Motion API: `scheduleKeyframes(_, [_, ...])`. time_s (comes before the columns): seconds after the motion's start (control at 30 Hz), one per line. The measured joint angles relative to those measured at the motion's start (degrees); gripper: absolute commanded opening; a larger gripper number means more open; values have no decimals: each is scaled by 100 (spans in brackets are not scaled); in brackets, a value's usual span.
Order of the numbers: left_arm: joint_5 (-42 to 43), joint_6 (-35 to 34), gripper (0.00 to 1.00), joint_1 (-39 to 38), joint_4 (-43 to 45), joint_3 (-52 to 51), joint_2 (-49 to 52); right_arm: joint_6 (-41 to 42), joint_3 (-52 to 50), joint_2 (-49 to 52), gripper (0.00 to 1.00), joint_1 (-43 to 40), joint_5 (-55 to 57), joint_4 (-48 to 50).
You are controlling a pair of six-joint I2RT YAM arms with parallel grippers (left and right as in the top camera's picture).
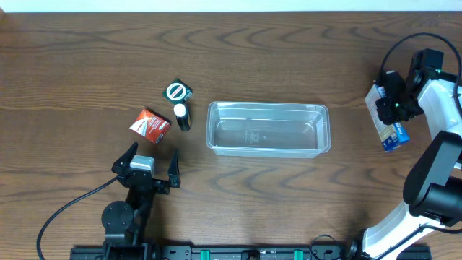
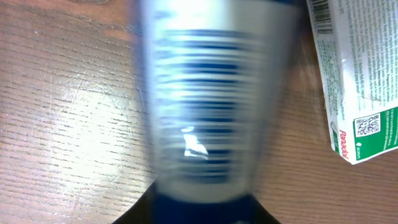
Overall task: Pack container
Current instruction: 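Lift the blue box with the right gripper and carry it over the container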
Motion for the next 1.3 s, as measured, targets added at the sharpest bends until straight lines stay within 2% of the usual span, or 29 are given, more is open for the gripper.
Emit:
scheduleKeyframes(0.2, [0, 0, 98, 0, 0, 0, 0, 238, 0, 0, 19, 0, 2, 48])
scheduleKeyframes(0.33, [0, -2, 98, 0, 2, 0, 0, 656, 52, 0, 13, 0, 2, -79])
scheduleKeyframes(0.4, [0, -2, 98, 0, 0, 0, 0, 870, 175, 4, 16, 0, 0, -280])
scheduleKeyframes(0.47, [0, -2, 98, 0, 2, 0, 0, 1108, 448, 11, 22, 0, -9, -549])
scheduleKeyframes(0.8, [0, -2, 98, 0, 2, 0, 0, 1565, 2430, 15, 19, 68, -691, -2092])
scheduleKeyframes(1.07, [0, -2, 98, 0, 2, 0, 0, 1198, 3742, -7, 18, 780, -1438, -2970])
scheduleKeyframes(1.3, [0, -2, 98, 0, 2, 0, 0, 345, 3915, -238, 17, 2083, -1631, -3235])
